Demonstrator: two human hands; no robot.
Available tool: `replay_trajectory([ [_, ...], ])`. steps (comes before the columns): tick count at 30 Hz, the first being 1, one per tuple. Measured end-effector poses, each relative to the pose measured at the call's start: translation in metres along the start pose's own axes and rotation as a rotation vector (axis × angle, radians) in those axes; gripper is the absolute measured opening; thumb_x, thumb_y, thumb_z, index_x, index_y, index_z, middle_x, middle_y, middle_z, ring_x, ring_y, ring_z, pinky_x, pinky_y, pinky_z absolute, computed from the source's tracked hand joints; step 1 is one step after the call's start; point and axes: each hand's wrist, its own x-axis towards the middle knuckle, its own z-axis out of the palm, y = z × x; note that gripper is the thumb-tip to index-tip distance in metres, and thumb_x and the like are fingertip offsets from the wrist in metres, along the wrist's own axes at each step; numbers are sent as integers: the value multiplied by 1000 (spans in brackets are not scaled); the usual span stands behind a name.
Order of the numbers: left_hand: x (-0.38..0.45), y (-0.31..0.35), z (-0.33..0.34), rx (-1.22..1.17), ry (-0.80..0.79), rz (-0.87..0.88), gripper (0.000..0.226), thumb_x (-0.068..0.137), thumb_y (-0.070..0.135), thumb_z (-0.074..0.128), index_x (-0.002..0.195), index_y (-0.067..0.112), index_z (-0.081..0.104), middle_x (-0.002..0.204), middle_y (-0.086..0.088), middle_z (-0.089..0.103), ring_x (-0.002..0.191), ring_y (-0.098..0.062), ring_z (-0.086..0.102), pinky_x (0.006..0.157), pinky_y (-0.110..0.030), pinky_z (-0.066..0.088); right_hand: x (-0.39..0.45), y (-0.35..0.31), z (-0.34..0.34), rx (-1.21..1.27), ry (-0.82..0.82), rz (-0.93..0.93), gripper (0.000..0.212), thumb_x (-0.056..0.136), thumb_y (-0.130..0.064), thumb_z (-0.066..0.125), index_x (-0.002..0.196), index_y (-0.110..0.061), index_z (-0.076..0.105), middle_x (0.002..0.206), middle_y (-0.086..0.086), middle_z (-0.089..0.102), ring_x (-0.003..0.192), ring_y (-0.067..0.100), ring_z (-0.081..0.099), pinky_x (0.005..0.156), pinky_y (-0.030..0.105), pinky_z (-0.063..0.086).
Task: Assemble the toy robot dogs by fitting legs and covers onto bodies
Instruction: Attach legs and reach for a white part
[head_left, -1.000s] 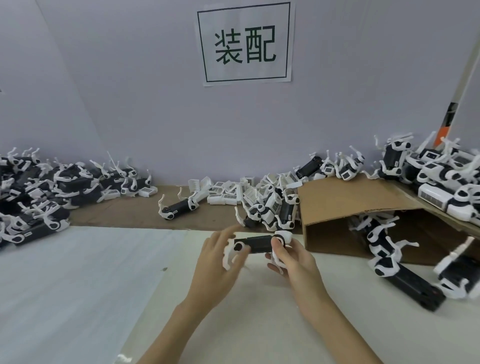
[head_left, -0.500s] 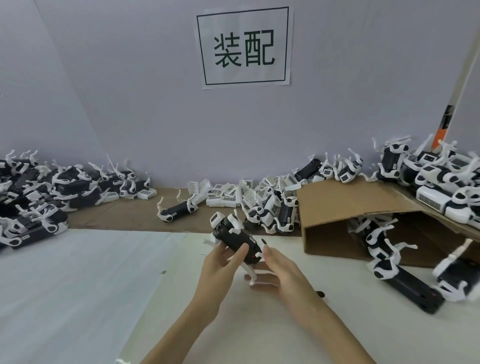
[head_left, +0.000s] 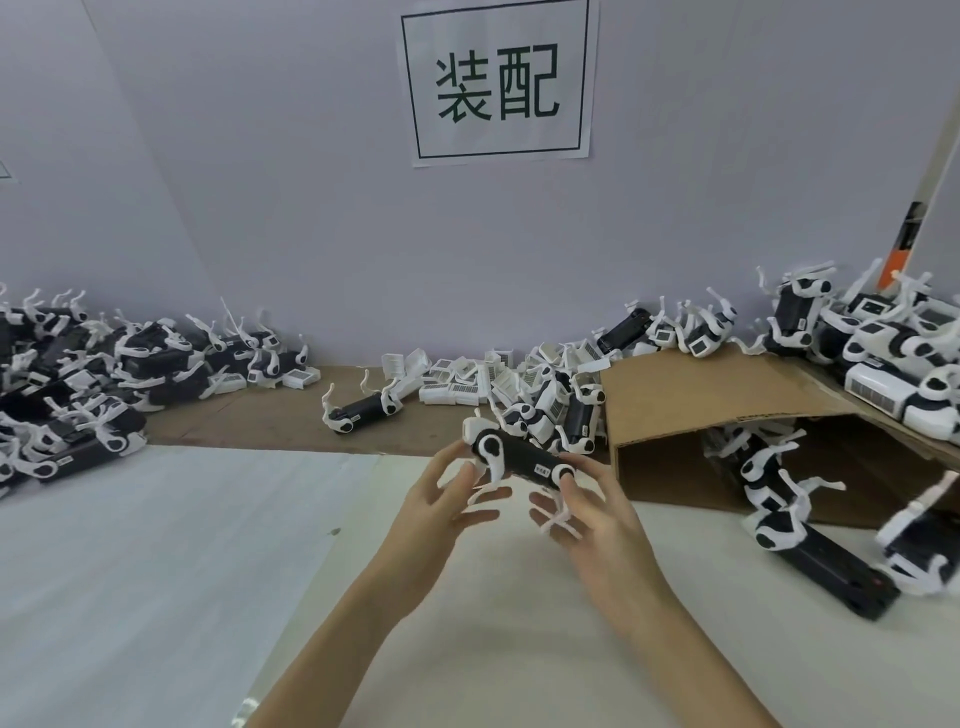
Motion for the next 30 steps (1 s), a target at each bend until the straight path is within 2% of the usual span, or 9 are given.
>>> replay_trajectory([
  [4, 1, -2, -2, 201, 182, 25, 73, 70, 89, 54, 117, 36, 73, 100, 10, 76, 102, -18, 71, 88, -35, 58, -7, 3, 0, -362, -142, -162, 36, 94, -26, 77, 125, -39, 64, 120, -7, 72, 118, 13, 67, 93, 28, 55],
  [7, 1, -1, -5, 373, 321, 144, 47, 78, 86, 42, 78, 45, 64, 89, 12, 58, 88, -10, 57, 81, -34, 45, -9, 11, 4, -466, -217, -209, 50, 90, -12, 80, 132, -33, 60, 125, -13, 69, 125, 8, 62, 99, 21, 53],
  [11, 1, -1, -12, 452, 201, 151, 23, 86, 76, 42, 81, 61, 59, 99, 24, 53, 116, -17, 50, 102, -38, 38, -13, 16, 10, -553, -191, -190, 62, 82, -20, 88, 136, -28, 59, 131, -10, 63, 127, 2, 57, 108, 21, 48],
  [13, -2, 1, -15, 375, 152, 89, 30, 79, 79, 45, 84, 55, 62, 105, 16, 57, 123, -25, 47, 104, -42, 35, -14, 15, 10, -618, -177, -244, 62, 79, -15, 90, 133, -25, 60, 131, -10, 60, 127, 1, 56, 111, 21, 46],
  [16, -7, 3, -15, 376, 175, 255, 55, 95, 73, 32, 116, 41, 71, 124, 12, 72, 135, -24, 51, 107, -53, 37, -17, 12, 7, -780, -214, -402, 67, 78, -5, 89, 133, -24, 57, 136, -11, 54, 133, 4, 50, 112, 17, 39],
  [18, -8, 5, -11, 316, 261, 357, 68, 102, 67, 25, 104, 24, 78, 119, 3, 78, 138, -14, 55, 108, -52, 40, -19, 11, 9, -929, -257, -495, 71, 79, -6, 88, 137, -24, 53, 140, -13, 49, 136, 4, 46, 113, 16, 35],
  [21, -9, 9, -6, 54, 427, 301, 84, 100, 75, 27, 74, 11, 76, 98, -7, 80, 115, -11, 69, 88, -45, 46, -23, 17, 18, -1036, -299, -589, 73, 81, -13, 87, 141, -25, 48, 142, -16, 43, 136, -2, 42, 110, 10, 32],
  [25, -7, 14, -16, -60, 447, 286, 85, 98, 75, 33, 68, 6, 71, 84, -18, 71, 74, -25, 61, 66, -35, 44, -25, 27, 25, -1056, -325, -639, 75, 84, -24, 85, 145, -28, 42, 142, -20, 36, 136, -8, 35, 107, 3, 26],
  [30, -5, 12, -17, 52, 339, 296, 89, 99, 78, 26, 71, 6, 70, 80, -14, 71, 70, -23, 59, 55, -27, 44, -27, 34, 25, -1161, -321, -559, 65, 88, -35, 82, 140, -35, 44, 131, -31, 37, 123, -9, 40, 97, -2, 27],
])
